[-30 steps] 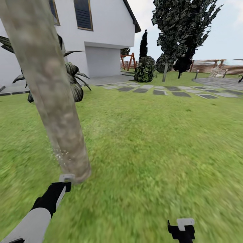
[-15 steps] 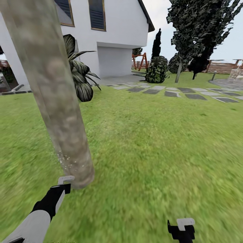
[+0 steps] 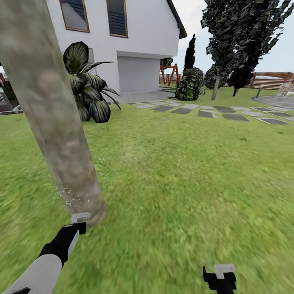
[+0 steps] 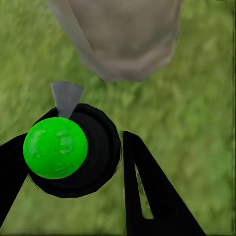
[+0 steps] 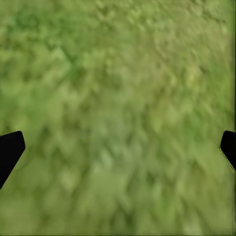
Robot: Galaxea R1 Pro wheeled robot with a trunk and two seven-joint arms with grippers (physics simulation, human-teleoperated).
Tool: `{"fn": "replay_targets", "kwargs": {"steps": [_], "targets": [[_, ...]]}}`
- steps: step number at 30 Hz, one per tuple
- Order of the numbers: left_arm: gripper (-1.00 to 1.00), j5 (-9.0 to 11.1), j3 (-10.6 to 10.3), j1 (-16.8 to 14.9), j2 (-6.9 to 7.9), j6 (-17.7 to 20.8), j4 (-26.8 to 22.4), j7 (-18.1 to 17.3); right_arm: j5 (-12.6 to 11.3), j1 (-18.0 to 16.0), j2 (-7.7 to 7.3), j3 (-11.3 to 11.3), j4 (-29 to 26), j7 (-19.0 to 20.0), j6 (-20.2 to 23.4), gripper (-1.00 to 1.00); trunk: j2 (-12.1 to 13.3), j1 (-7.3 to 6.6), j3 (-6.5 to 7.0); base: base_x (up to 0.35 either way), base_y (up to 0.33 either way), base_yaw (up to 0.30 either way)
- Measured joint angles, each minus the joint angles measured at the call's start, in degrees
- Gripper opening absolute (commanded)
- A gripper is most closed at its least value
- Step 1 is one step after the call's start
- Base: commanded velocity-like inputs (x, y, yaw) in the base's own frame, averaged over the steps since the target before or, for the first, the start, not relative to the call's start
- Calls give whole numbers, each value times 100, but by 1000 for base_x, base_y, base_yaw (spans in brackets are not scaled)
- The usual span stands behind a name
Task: In the garden, pick up the pesticide atomizer on the floor and spray pesticide onto both trees until each tree trunk is fully covered.
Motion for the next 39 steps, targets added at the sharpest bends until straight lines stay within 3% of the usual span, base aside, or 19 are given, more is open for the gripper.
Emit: {"fn": "replay_targets", "kwargs": {"steps": [10, 21, 39], "targets": [[-100, 2, -2, 2, -8, 2, 2, 0, -1, -2, 13, -1, 3, 6, 0, 100, 0, 0, 0, 93, -270, 238], [-100, 0, -1, 0, -15, 1, 4, 0, -1, 0, 13, -1, 0, 9, 0, 100, 0, 0, 0, 55, -270, 39], [-100, 10, 9, 8, -6, 2, -12, 0, -1, -2, 22, -1, 8, 10, 0, 100, 0, 1, 0, 139, -224, 271]]}}
